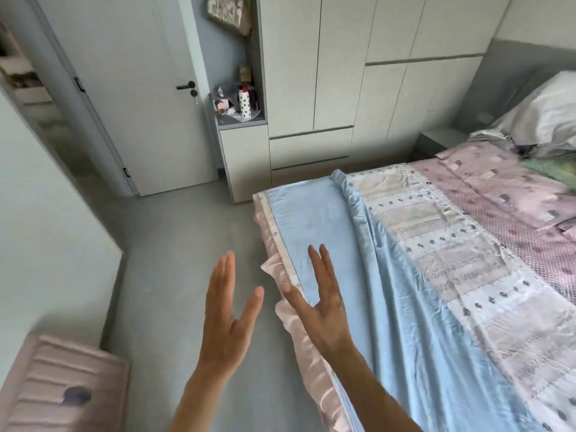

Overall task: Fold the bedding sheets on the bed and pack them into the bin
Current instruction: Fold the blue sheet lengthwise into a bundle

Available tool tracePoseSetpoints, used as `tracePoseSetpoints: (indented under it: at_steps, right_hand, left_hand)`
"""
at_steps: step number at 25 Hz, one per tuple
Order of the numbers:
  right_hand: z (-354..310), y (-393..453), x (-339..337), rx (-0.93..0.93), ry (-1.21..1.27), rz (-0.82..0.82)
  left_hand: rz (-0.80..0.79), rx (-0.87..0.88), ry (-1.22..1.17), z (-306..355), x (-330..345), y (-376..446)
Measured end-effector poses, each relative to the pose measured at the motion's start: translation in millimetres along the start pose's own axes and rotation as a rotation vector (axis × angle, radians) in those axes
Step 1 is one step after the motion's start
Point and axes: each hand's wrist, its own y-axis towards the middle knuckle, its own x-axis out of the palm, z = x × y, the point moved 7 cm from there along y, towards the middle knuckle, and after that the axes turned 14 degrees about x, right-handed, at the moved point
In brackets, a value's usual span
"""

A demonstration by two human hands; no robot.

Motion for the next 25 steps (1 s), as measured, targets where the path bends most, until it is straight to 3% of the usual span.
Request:
tracePoseSetpoints:
  at_steps: [2,7,16,19,25]
  right_hand:
    - [-8.8,63.0,18.3,-0.054,-0.018,0.060]
    - [-25.3,217.4,89.9,0.016,-0.112,0.161]
    - [7.6,496.9,171.9,0.327,-0.006,0.387]
    - [38.6,598.8,189.8,0.407,0.045,0.439]
    - [46.3,741.3,206.8,0.528,0.100,0.574]
  left_hand:
    - [-0.037,0.054,-0.015,-39.4,8.3,63.9]
    - [-0.202,0.202,0.248,-150.8,20.2,233.3]
    - [-0.458,0.313,0.066,-306.0,130.4,528.1]
    - [-0.597,0.341,0.078,-368.2,194.0,603.9]
    - [-0.750,0.366,0.051,-445.9,255.1,746.7]
